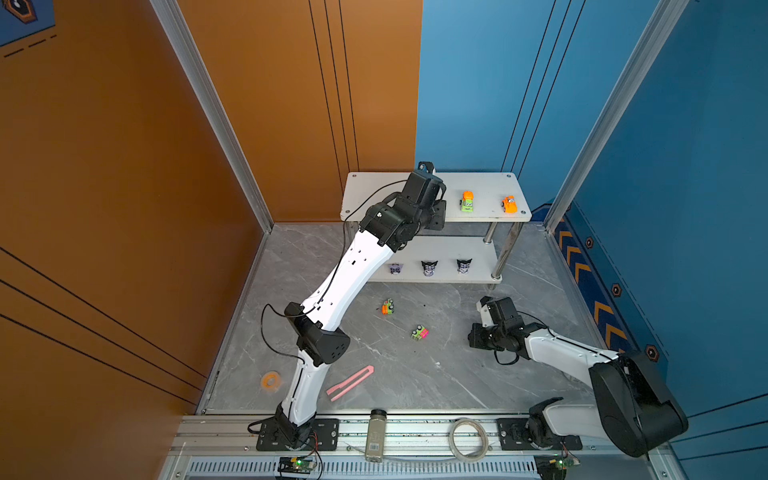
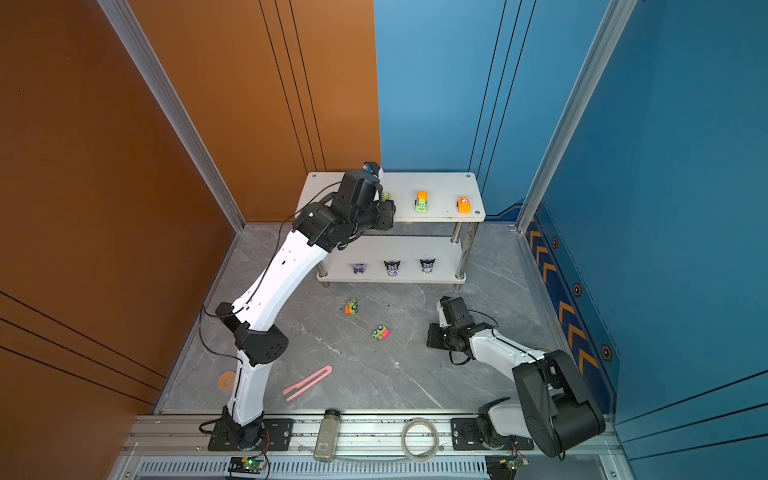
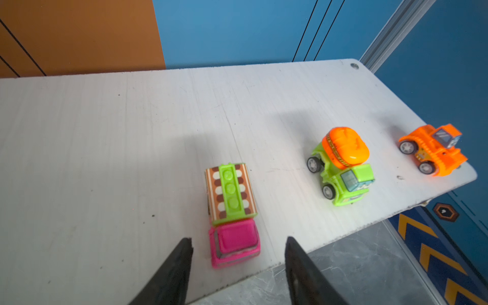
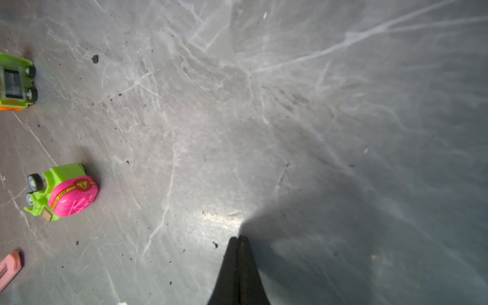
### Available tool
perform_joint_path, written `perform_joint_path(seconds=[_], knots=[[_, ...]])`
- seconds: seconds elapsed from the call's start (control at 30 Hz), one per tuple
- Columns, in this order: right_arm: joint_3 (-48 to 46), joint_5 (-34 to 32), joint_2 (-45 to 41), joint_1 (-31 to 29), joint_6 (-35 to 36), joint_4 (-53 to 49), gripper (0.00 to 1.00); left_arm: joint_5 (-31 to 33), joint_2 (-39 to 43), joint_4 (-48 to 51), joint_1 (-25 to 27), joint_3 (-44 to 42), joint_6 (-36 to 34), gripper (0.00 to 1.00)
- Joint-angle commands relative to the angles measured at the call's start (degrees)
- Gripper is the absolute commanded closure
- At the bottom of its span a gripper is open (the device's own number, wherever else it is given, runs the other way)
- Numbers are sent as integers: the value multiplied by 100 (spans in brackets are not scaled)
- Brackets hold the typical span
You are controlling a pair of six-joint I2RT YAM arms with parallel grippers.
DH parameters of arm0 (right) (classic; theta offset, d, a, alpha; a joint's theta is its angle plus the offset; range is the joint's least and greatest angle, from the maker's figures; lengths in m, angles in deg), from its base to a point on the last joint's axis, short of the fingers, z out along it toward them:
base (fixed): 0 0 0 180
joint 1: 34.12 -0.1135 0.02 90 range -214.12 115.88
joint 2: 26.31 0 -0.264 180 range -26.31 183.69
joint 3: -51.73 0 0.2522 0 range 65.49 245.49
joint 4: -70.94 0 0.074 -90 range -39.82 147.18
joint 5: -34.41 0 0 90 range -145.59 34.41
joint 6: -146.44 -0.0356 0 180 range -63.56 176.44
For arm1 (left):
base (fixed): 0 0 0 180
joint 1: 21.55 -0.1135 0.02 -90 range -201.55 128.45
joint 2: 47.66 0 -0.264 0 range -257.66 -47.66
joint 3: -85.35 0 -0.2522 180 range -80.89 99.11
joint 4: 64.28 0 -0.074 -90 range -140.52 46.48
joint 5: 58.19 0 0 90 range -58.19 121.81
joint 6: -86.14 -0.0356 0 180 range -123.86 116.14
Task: Place and organize the plastic toys onto the shelf
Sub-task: 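Set the pink truck on the top shelf beside the green car and open, then pull the open left gripper back from the shelf toward the floor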
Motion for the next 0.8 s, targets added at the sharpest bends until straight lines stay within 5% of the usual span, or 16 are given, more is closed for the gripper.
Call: perform_joint_path(seconds=[0.0, 0.33, 0.6, 0.77], knots=[[19, -139, 114, -34, -57, -56, 100, -11, -1, 12, -16, 265, -64, 39], [15, -158, 123, -55, -52, -48, 100, 837, 1421, -40, 428, -617, -713, 39], [51, -210, 127, -130, -37, -97, 100, 1896, 4235, -1677, 1214, -4855, -836, 52], [80, -268, 137, -166, -21, -151, 100, 2214, 5875, -3205, 1396, -8014, -34, 65]])
